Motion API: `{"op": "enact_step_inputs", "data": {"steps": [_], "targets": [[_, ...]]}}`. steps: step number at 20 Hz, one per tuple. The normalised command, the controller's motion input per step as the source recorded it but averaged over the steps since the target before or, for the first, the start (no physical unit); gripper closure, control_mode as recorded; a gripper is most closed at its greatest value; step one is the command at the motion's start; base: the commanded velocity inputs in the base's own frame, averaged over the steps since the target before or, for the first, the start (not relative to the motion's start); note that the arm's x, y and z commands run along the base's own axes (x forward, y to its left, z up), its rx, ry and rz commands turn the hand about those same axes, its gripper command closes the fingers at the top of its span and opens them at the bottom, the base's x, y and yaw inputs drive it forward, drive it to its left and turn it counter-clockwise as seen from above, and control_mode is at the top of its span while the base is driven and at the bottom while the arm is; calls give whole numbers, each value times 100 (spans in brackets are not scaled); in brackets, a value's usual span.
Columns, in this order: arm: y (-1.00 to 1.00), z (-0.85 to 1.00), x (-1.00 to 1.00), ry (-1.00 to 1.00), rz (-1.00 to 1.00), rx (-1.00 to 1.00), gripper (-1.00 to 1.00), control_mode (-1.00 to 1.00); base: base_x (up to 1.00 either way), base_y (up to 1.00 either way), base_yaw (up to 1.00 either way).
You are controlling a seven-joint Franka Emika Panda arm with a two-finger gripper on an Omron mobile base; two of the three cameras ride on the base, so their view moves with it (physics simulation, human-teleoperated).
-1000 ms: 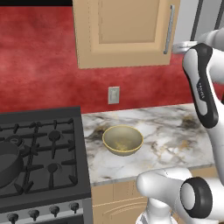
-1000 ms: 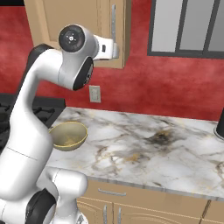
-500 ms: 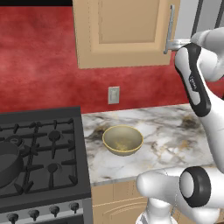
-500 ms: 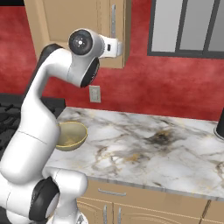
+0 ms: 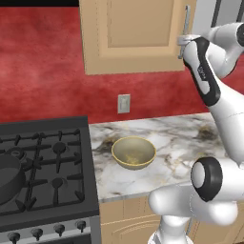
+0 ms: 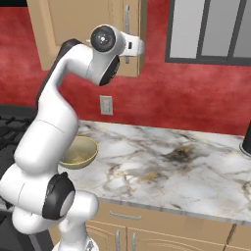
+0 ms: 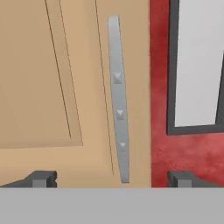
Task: Open the cabinet and move the ladle to the pot. Then close the cabinet.
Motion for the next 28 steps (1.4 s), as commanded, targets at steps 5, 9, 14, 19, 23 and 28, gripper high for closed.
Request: {"op": "enact_step_inputs", "data": {"steps": [5, 9, 14, 19, 23, 28], "targets": [[0, 1, 55, 0, 0, 1, -100, -100, 0, 0, 0], [0, 0, 52, 0, 0, 2, -100, -100, 0, 0, 0], [0, 0, 53, 0, 0, 2, -100, -100, 0, 0, 0], [0, 0, 53, 0, 0, 2, -100, -100, 0, 0, 0], [0, 0, 53, 0, 0, 3, -100, -100, 0, 0, 0], [-1, 0, 50, 0, 0, 3, -100, -100, 0, 0, 0]]}}
